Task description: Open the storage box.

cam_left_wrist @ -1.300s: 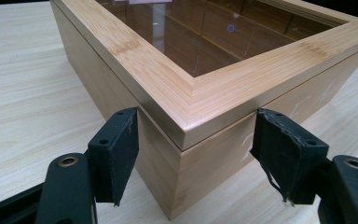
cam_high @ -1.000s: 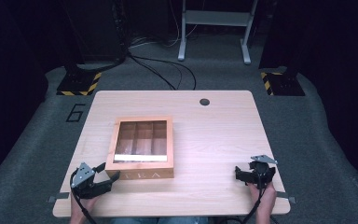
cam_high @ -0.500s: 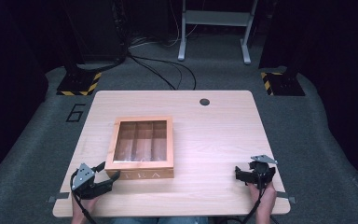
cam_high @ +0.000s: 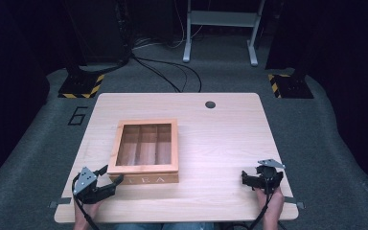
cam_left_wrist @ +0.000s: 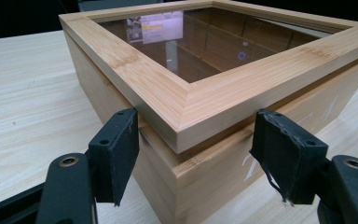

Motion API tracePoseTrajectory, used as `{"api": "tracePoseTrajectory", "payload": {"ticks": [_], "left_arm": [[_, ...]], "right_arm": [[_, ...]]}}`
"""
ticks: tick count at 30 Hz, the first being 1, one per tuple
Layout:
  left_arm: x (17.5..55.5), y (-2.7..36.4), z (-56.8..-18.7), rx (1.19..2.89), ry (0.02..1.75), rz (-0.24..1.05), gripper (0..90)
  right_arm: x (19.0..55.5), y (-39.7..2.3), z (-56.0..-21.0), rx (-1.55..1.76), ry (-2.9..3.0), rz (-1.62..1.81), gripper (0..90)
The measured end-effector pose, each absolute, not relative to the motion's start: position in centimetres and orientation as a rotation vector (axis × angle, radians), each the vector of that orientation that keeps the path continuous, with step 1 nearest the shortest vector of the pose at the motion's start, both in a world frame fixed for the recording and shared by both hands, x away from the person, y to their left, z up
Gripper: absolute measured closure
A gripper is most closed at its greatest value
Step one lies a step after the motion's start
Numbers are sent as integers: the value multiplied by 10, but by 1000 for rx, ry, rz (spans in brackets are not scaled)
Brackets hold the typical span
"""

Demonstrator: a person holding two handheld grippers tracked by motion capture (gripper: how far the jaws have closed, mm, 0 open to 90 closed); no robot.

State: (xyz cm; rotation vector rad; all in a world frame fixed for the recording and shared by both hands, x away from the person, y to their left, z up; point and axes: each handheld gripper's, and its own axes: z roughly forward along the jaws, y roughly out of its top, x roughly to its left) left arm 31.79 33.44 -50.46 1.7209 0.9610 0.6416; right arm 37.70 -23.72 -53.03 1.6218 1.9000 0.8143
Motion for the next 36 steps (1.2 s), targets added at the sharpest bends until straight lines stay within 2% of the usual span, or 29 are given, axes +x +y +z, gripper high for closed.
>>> {"api": "tracePoseTrajectory", "payload": {"ticks": [23, 29, 36], "left_arm": [[323, 336, -495, 1687, 958, 649, 353], [328, 335, -491, 1681, 962, 675, 353], [332, 335, -479, 1682, 912, 764, 349]], "right_arm": [[377, -237, -530, 1623, 1904, 813, 4], [377, -237, -530, 1622, 1902, 814, 4], [377, -237, -530, 1623, 1903, 814, 4]]}}
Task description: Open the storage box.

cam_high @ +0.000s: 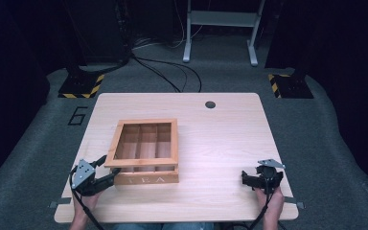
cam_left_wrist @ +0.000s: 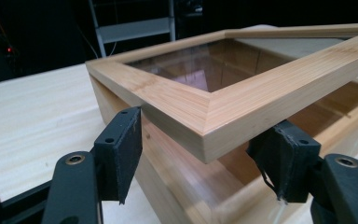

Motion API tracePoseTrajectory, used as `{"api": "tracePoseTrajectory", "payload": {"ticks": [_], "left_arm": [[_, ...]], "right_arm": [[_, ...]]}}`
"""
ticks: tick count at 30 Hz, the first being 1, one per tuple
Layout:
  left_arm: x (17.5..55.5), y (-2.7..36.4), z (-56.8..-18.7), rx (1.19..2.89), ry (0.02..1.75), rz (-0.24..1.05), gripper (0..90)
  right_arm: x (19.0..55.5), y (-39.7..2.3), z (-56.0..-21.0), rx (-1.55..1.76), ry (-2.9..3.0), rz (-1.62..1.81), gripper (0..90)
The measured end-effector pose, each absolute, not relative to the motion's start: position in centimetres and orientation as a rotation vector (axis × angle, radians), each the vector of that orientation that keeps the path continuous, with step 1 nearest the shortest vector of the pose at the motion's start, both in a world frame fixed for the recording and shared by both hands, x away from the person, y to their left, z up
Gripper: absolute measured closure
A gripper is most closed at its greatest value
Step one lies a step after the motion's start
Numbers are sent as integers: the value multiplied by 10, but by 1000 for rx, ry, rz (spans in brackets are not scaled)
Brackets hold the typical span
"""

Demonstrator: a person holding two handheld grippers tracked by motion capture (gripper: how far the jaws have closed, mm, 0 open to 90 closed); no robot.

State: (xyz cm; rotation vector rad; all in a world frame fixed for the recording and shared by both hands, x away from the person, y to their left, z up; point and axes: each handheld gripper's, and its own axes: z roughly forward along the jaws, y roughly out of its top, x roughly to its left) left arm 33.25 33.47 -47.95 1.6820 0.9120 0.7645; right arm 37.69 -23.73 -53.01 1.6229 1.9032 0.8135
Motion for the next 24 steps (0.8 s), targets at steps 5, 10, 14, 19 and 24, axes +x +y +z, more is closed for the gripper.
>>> {"api": "tracePoseTrajectory", "payload": {"ticks": [5, 10, 14, 19, 24], "left_arm": [[338, 334, -477, 1676, 910, 781, 352], [340, 333, -472, 1662, 905, 804, 357], [343, 332, -464, 1658, 891, 829, 360], [348, 332, -453, 1652, 880, 845, 366], [355, 332, -443, 1636, 873, 850, 376]], "right_arm": [[377, -237, -530, 1622, 1903, 814, 4], [377, -237, -530, 1622, 1904, 814, 5], [377, -237, -530, 1622, 1904, 814, 5], [377, -237, -530, 1622, 1904, 814, 5], [377, -237, -530, 1623, 1904, 814, 4]]}}
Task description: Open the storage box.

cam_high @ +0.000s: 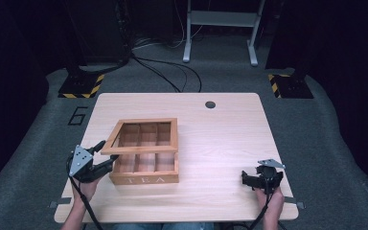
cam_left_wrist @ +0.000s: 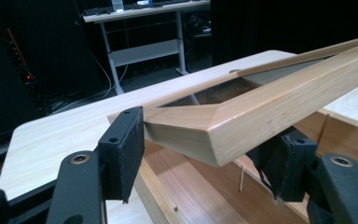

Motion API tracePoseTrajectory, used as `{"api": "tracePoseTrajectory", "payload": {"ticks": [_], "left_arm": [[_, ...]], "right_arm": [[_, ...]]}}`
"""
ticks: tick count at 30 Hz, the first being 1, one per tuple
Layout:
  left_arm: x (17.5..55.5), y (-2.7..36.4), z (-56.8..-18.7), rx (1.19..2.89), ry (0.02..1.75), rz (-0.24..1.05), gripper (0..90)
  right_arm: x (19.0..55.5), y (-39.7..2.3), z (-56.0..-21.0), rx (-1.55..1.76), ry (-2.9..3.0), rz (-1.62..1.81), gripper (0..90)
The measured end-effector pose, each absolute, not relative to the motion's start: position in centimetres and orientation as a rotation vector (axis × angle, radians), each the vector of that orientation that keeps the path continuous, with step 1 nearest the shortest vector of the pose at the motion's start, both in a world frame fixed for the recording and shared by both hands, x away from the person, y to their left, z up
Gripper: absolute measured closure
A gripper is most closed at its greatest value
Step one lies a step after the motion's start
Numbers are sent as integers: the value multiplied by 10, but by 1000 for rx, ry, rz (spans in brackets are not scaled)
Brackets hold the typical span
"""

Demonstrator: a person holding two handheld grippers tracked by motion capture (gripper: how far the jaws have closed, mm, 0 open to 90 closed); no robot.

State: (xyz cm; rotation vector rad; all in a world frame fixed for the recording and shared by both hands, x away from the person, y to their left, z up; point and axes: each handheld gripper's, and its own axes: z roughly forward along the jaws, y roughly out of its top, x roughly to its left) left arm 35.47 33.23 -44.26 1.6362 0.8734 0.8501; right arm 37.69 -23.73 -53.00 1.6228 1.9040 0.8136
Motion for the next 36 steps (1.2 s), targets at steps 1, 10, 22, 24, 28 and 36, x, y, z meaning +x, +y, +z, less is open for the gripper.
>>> {"api": "tracePoseTrajectory", "payload": {"ticks": [1, 10, 22, 24, 28, 36], "left_arm": [[355, 332, -442, 1637, 876, 852, 380], [361, 332, -432, 1632, 874, 880, 410], [368, 335, -414, 1612, 882, 893, 485], [370, 337, -412, 1598, 882, 884, 507], [374, 339, -406, 1597, 879, 875, 530], [378, 340, -399, 1596, 887, 874, 554]], "right_arm": [[377, -237, -530, 1622, 1904, 814, 5], [377, -237, -530, 1622, 1904, 815, 5], [377, -237, -530, 1622, 1904, 814, 4], [377, -237, -530, 1622, 1904, 814, 5], [377, -237, -530, 1623, 1905, 813, 5], [377, -237, -530, 1623, 1904, 814, 5]]}}
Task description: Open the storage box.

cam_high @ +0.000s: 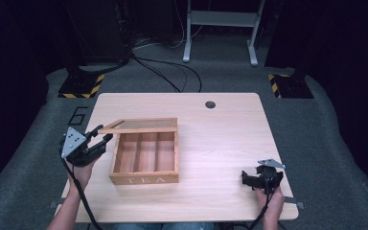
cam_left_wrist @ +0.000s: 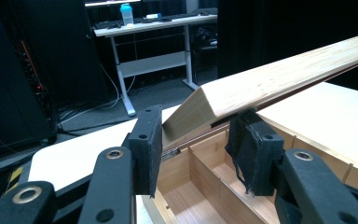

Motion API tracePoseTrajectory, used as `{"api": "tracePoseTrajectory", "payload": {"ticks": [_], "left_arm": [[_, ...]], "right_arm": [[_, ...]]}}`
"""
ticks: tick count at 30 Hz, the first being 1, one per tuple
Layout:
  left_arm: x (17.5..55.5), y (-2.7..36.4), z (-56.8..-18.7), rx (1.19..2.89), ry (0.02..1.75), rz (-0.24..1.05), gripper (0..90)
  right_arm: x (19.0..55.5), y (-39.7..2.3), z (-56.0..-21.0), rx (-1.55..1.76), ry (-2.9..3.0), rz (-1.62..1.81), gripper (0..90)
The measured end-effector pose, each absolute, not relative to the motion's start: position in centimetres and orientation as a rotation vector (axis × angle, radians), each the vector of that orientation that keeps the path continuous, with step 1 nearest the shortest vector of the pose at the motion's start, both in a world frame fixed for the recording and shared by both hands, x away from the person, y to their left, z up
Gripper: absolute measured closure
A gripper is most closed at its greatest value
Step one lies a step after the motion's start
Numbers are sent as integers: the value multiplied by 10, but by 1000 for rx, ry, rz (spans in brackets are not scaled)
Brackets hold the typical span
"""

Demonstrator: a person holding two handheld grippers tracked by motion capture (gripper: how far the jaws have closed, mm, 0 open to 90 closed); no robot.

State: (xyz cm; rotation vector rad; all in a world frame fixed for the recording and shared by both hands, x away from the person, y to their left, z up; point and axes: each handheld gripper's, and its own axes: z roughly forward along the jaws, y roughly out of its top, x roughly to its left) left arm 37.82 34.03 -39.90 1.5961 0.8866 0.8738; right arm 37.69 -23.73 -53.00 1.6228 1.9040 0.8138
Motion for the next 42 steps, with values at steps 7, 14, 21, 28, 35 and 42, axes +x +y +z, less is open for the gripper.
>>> {"api": "tracePoseTrajectory", "payload": {"ticks": [7, 14, 21, 28, 35, 42], "left_arm": [[384, 342, -389, 1593, 910, 867, 602], [391, 343, -379, 1622, 916, 846, 607], [401, 343, -368, 1637, 935, 824, 611], [412, 345, -357, 1660, 953, 795, 615], [424, 346, -348, 1673, 962, 783, 621], [433, 346, -341, 1690, 964, 779, 625]], "right_arm": [[377, -237, -530, 1623, 1904, 814, 5], [377, -237, -530, 1623, 1904, 814, 5], [377, -237, -530, 1623, 1904, 814, 4], [377, -237, -530, 1622, 1905, 814, 5], [377, -237, -530, 1623, 1904, 814, 5], [377, -237, -530, 1622, 1904, 814, 4]]}}
